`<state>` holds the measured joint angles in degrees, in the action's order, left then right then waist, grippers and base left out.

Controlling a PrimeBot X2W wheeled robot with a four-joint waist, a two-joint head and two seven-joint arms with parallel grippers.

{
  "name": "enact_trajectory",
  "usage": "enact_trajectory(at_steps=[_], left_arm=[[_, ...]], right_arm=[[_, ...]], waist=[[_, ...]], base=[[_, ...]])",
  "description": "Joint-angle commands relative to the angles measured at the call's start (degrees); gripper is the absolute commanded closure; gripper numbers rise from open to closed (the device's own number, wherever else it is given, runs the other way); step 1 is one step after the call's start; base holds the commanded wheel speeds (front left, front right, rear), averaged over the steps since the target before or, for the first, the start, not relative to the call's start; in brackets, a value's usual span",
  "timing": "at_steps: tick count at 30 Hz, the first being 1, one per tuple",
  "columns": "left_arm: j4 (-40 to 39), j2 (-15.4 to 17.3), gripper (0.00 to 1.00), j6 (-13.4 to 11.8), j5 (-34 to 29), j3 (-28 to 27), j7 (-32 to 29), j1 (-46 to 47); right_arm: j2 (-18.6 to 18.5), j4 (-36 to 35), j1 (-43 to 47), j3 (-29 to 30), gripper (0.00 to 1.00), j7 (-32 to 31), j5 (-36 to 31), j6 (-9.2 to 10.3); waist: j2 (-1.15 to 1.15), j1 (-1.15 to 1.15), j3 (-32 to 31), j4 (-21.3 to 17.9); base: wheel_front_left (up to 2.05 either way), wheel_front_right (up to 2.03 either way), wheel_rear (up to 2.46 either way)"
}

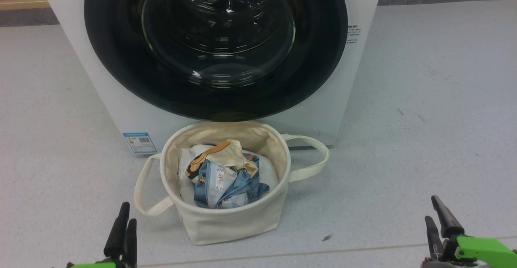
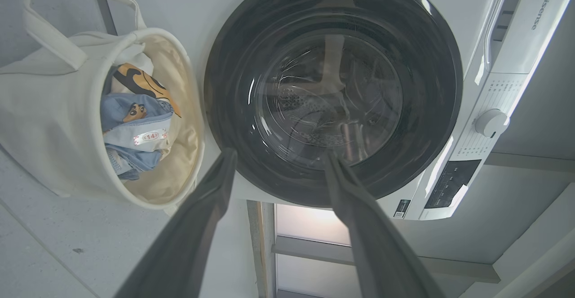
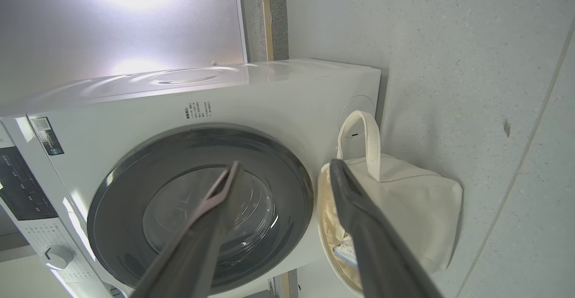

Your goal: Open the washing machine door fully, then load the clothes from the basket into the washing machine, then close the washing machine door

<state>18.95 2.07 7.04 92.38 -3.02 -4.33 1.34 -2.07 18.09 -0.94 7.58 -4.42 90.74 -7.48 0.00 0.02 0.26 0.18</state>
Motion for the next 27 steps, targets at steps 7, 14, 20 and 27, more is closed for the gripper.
enact_trajectory(at_steps=[7,14,20,27], left_arm=[[-1.98,0.40,0.00,0.08,-1.05,0.23,1.58,3.04],[-2.55,0.43,0.00,0.10,-3.39,0.39,2.76,3.59],[-3.98,0.45,0.00,0.12,-7.38,0.41,3.76,4.22],[-6.10,0.48,0.00,0.06,-14.42,-0.62,4.93,4.84]], right_arm=[[-0.42,-3.61,-2.80,0.74,0.00,1.60,-2.22,0.00],[-0.45,-4.57,-3.52,0.03,0.00,2.78,-6.17,0.00],[-0.47,-6.44,-4.65,-0.47,0.00,3.78,-11.29,0.00],[-0.49,-8.51,-5.82,-2.08,0.00,4.96,-18.02,0.00]], waist=[[0.00,-0.01,0.12,0.14],[0.00,-0.02,0.14,0.25],[0.00,-0.02,0.15,0.37],[0.00,-0.02,-0.02,0.52]], base=[[0.00,0.00,0.00],[0.00,0.00,0.00],[0.00,0.00,0.00],[0.00,0.00,0.00]])
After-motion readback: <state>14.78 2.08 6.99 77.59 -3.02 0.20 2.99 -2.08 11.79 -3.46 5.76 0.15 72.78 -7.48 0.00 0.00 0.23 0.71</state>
